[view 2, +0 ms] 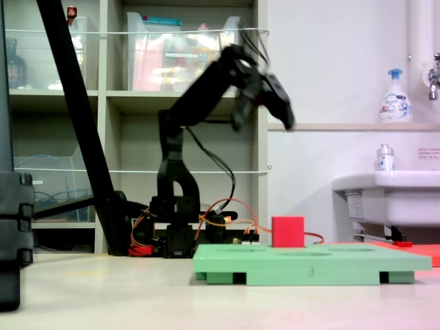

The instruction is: Put the square block into the corresponding hole

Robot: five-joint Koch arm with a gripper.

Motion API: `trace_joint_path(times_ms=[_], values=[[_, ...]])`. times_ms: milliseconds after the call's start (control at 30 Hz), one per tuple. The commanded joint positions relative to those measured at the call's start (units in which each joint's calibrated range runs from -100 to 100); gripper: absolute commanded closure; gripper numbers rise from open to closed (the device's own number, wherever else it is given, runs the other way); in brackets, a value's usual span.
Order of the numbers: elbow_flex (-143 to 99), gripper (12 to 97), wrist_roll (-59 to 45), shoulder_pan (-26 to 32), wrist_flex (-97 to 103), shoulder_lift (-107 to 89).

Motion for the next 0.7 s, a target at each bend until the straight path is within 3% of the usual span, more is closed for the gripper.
trace_joint_path(times_ms=[0,67,233,467,667], values=[[1.22,45.2,-20.85,-6.3,-2.84,-10.48],[0.53,45.7,-35.56,-12.99,-2.84,-13.69],[-8.85,49.5,-43.86,-22.66,7.66,-15.23],[-68.37,50.7,-52.11,-23.05,55.32,-39.81],[-98.58,50.7,-52.11,-21.15,73.62,-39.81]])
